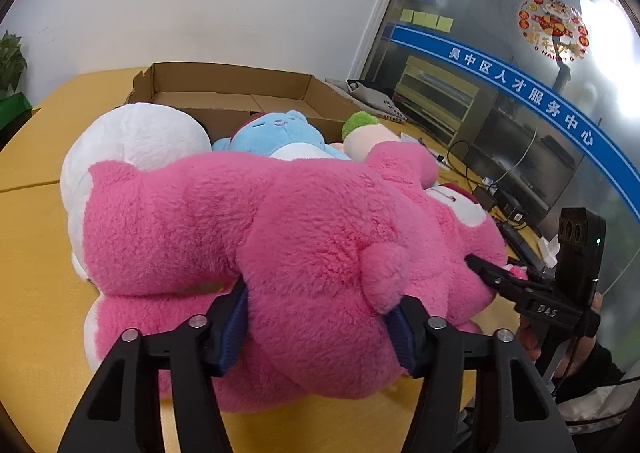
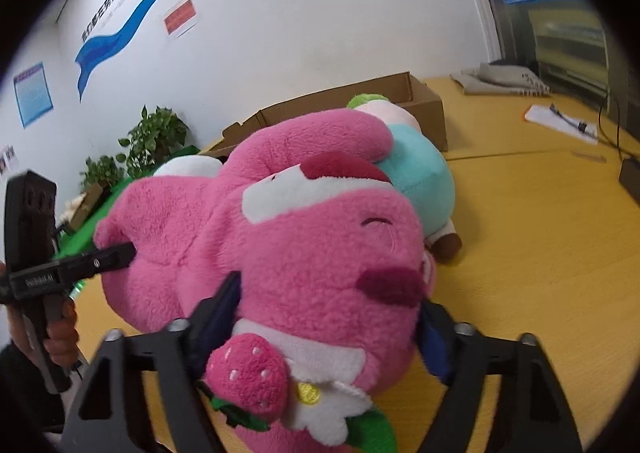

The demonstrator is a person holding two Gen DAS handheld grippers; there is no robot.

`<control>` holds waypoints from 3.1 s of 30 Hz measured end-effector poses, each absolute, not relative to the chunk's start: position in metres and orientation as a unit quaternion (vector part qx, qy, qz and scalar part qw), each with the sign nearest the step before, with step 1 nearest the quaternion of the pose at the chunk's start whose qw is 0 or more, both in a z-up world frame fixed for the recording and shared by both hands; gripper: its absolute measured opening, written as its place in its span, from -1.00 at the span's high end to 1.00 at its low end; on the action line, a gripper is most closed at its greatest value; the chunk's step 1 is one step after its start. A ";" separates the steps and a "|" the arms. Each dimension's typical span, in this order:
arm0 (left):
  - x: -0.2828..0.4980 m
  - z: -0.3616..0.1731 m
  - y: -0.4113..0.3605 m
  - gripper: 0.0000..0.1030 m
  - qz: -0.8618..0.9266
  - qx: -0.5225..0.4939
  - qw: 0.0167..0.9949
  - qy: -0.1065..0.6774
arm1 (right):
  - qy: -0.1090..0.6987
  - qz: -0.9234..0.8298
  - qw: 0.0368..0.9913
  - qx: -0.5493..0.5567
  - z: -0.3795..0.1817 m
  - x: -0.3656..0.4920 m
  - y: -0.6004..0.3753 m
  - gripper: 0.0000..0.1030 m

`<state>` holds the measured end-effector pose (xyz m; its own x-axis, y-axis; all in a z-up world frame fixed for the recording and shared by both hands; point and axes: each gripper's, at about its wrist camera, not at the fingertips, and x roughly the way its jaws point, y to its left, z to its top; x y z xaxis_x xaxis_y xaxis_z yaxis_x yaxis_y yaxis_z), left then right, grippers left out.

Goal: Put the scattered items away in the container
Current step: 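Close the left gripper on the pink bear's body while the right gripper grips its head, then lift the pink bear with both grippers and lower it into the cardboard box, then open both grippers and raise them away from the pink bear in the box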

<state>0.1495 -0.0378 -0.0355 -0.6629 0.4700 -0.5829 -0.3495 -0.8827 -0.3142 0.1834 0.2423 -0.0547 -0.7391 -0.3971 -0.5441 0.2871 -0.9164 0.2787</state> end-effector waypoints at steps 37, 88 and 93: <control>-0.292 0.075 -0.064 0.06 0.891 -0.389 0.206 -0.114 | -0.098 -0.932 0.180 0.297 0.090 -0.233 0.229 -0.11; 0.025 0.045 -0.007 -1.00 0.948 -0.314 0.044 -0.030 | 0.042 -0.957 0.091 0.274 0.071 0.011 0.186 -0.60; 0.028 0.038 -0.009 -1.00 0.945 -0.320 0.049 -0.050 | 0.042 -0.954 0.084 0.284 0.063 0.015 0.184 -0.60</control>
